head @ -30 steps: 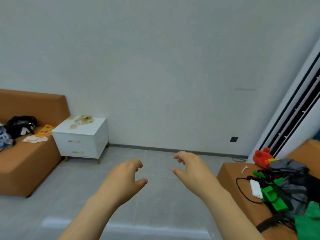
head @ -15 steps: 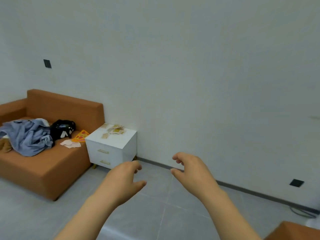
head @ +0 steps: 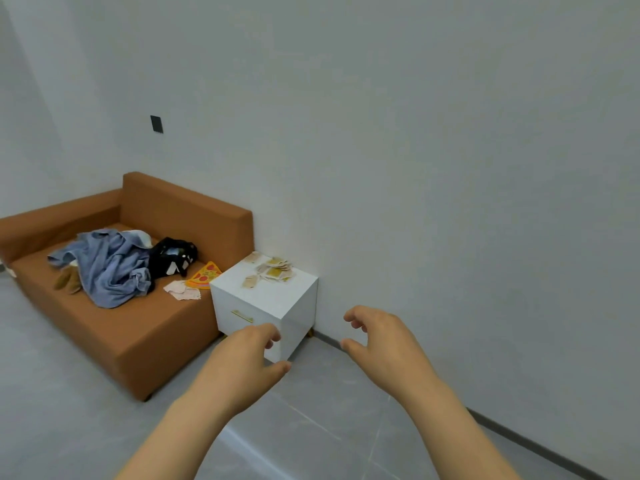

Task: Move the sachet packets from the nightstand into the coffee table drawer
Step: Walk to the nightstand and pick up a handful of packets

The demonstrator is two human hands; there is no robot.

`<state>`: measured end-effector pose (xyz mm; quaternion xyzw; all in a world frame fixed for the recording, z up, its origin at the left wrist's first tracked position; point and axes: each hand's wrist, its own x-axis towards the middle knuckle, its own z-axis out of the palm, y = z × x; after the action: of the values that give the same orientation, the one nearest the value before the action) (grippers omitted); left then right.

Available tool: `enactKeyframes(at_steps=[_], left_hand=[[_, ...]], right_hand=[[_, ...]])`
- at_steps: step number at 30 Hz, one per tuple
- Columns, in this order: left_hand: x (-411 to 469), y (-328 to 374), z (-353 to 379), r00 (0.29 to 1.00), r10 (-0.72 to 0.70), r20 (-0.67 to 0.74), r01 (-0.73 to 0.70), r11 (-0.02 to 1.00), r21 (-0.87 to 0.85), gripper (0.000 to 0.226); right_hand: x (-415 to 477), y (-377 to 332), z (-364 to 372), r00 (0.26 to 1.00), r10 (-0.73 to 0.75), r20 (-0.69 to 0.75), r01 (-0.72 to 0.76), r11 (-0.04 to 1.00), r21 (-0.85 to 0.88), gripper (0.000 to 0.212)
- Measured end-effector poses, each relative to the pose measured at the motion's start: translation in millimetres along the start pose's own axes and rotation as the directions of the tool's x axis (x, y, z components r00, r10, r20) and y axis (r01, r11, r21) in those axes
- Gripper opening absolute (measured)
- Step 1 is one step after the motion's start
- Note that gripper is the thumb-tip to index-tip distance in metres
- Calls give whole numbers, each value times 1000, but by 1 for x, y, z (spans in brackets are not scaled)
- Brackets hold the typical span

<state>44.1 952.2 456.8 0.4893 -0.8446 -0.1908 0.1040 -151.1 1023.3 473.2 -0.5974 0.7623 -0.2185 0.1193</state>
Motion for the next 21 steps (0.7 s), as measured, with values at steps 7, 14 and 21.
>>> enactKeyframes(at_steps=[7, 14, 21], left_hand=[[105, -64, -13, 999, -40, -6, 40, 999, -10, 43], [215, -148, -51, 1000, -16, 9, 16, 999, 39, 42], [299, -209, -60, 997, -35, 62, 33, 999, 21, 42]], right_hand=[[124, -16, 33, 999, -24, 22, 24, 1000, -2, 43], [246, -56, 77, 999, 15, 45, -15, 1000, 10, 40], [335, -69, 113, 992, 85, 90, -90, 995, 53, 40]])
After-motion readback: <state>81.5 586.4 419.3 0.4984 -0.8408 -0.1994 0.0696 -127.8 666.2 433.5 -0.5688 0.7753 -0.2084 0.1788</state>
